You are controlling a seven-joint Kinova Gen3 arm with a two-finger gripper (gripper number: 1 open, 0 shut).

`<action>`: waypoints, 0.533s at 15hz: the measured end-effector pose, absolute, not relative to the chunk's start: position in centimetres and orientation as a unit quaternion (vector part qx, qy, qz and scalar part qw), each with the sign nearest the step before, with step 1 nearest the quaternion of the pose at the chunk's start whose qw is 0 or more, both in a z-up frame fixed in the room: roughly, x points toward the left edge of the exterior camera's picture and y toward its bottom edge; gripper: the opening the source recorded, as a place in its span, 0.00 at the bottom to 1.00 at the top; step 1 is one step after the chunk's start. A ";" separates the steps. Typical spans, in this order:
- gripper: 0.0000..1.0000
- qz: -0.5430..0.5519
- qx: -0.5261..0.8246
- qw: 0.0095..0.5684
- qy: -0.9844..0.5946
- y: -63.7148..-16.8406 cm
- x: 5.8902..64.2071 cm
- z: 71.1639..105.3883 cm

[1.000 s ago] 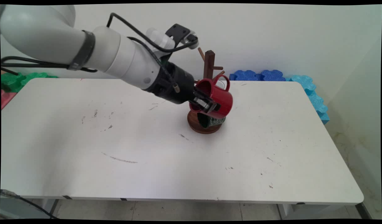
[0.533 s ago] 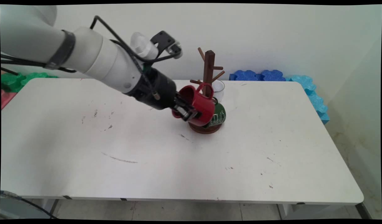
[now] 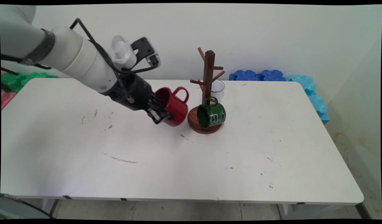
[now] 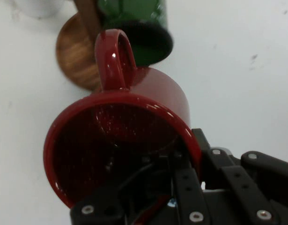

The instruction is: Place the picked object on the table

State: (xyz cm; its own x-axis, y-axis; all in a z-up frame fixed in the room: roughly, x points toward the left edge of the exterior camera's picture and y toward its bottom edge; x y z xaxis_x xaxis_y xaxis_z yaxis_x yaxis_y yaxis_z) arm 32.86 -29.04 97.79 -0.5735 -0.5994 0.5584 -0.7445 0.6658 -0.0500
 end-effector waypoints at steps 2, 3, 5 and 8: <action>0.00 0.148 0.378 0.244 -0.881 -29.2 33.6 97.7; 0.00 0.152 0.374 0.236 -0.884 -29.4 34.1 97.7; 0.00 0.162 0.365 0.220 -0.890 -30.0 35.1 97.6; 0.00 0.177 0.350 0.198 -0.898 -31.1 36.6 97.5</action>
